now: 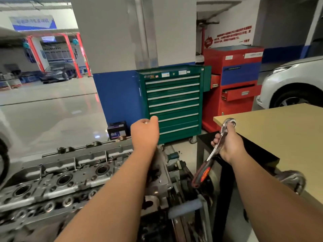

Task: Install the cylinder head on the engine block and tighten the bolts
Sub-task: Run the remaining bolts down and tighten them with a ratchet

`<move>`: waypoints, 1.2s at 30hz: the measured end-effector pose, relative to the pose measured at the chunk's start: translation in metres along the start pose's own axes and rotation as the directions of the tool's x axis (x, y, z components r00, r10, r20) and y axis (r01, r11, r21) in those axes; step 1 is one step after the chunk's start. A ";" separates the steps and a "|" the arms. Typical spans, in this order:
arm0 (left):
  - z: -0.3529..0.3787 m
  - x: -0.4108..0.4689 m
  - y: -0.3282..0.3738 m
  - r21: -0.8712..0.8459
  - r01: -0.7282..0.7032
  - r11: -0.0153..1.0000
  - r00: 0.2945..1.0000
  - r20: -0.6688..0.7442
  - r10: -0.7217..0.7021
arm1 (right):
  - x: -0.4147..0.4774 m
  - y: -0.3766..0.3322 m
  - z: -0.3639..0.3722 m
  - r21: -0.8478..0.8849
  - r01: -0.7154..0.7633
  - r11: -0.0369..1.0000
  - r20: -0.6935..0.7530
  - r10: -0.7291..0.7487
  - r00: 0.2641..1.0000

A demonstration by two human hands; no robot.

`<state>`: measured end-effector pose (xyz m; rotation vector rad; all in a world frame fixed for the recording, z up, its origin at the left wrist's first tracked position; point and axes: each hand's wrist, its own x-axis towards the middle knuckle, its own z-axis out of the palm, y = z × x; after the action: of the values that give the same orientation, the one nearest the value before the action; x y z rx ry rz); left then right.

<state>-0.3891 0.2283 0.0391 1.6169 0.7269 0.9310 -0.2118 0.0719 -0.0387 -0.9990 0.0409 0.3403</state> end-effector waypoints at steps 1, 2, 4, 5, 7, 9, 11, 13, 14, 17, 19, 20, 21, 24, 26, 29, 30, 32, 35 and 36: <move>-0.010 0.011 0.006 -0.023 0.122 0.992 0.971 0.210 -0.115 | 0.001 0.001 0.000 -0.004 -0.001 1.000 0.003 0.001 1.000; -0.018 0.019 0.010 -0.072 0.243 0.967 0.898 0.394 -0.196 | 0.002 0.001 -0.001 -0.005 -0.003 1.000 0.009 0.003 1.000; -0.019 0.021 0.008 -0.084 0.271 0.959 0.890 0.403 -0.216 | 0.004 0.001 -0.002 -0.014 -0.011 1.000 0.021 0.011 1.000; -0.009 0.010 0.007 -0.028 0.168 0.985 0.959 0.237 -0.157 | 0.005 0.001 -0.002 -0.020 -0.012 1.000 0.025 0.012 1.000; 0.008 -0.010 -0.001 -0.040 -0.064 0.997 0.993 -0.100 0.060 | 0.006 0.001 -0.002 -0.026 -0.013 1.000 0.020 0.014 1.000; 0.003 -0.002 0.000 0.072 -0.052 0.996 0.997 -0.051 0.055 | 0.005 0.001 -0.002 -0.028 -0.011 1.000 0.022 0.011 1.000; -0.013 0.017 0.007 0.006 0.148 0.989 0.929 0.341 -0.141 | 0.002 0.002 -0.002 -0.029 -0.009 1.000 0.028 0.010 1.000; -0.018 0.026 0.003 -0.066 0.218 0.974 0.892 0.417 -0.172 | 0.002 0.002 -0.002 -0.029 -0.010 1.000 0.028 0.011 1.000; -0.010 0.018 -0.002 -0.031 0.123 0.992 0.957 0.270 -0.110 | 0.002 0.001 -0.002 -0.029 -0.006 1.000 0.030 0.007 1.000; 0.016 -0.013 -0.010 -0.031 -0.166 0.986 0.968 -0.196 0.157 | 0.001 -0.001 0.000 -0.043 0.008 0.999 0.035 -0.006 0.999; 0.008 0.001 -0.003 0.081 -0.081 0.993 0.995 -0.057 0.086 | -0.001 -0.002 0.000 -0.042 0.011 0.999 0.034 -0.009 0.999; -0.002 0.012 0.001 0.091 0.018 0.996 0.994 0.105 -0.028 | -0.002 -0.001 0.000 -0.046 0.008 0.999 0.033 -0.007 0.999; -0.010 0.017 0.008 0.046 0.138 0.989 0.950 0.277 -0.145 | -0.003 0.000 -0.001 -0.050 0.005 0.999 0.030 -0.004 1.000; -0.001 0.007 0.006 0.024 0.126 0.992 0.985 0.116 -0.128 | -0.001 -0.001 0.000 -0.046 -0.001 0.999 0.031 0.002 1.000; 0.016 -0.016 0.003 -0.088 0.035 0.996 0.989 -0.138 -0.047 | 0.001 -0.001 0.000 -0.040 -0.001 0.999 0.029 0.002 1.000; 0.004 -0.005 0.004 0.005 0.070 0.998 0.998 0.003 -0.070 | -0.001 -0.001 0.000 -0.039 0.000 0.999 0.041 0.001 0.999; -0.006 0.007 0.007 0.039 0.125 0.991 0.974 0.187 -0.130 | -0.001 -0.001 0.000 -0.040 -0.001 0.999 0.037 0.002 0.999; -0.023 0.022 0.011 0.050 0.197 0.979 0.856 0.478 -0.196 | -0.002 0.000 0.000 -0.036 -0.010 0.999 0.040 0.012 0.999; 0.000 -0.005 0.007 0.052 0.063 0.997 0.990 0.122 -0.069 | -0.001 -0.002 0.001 -0.017 -0.007 1.000 0.046 0.008 0.999; 0.007 -0.015 0.005 -0.033 0.023 0.999 0.999 0.033 -0.022 | -0.001 -0.002 0.001 -0.021 -0.006 1.000 0.034 0.007 0.999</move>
<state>-0.3906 0.2109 0.0405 1.5885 0.7022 0.8937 -0.2124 0.0711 -0.0366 -1.0137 0.0101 0.3644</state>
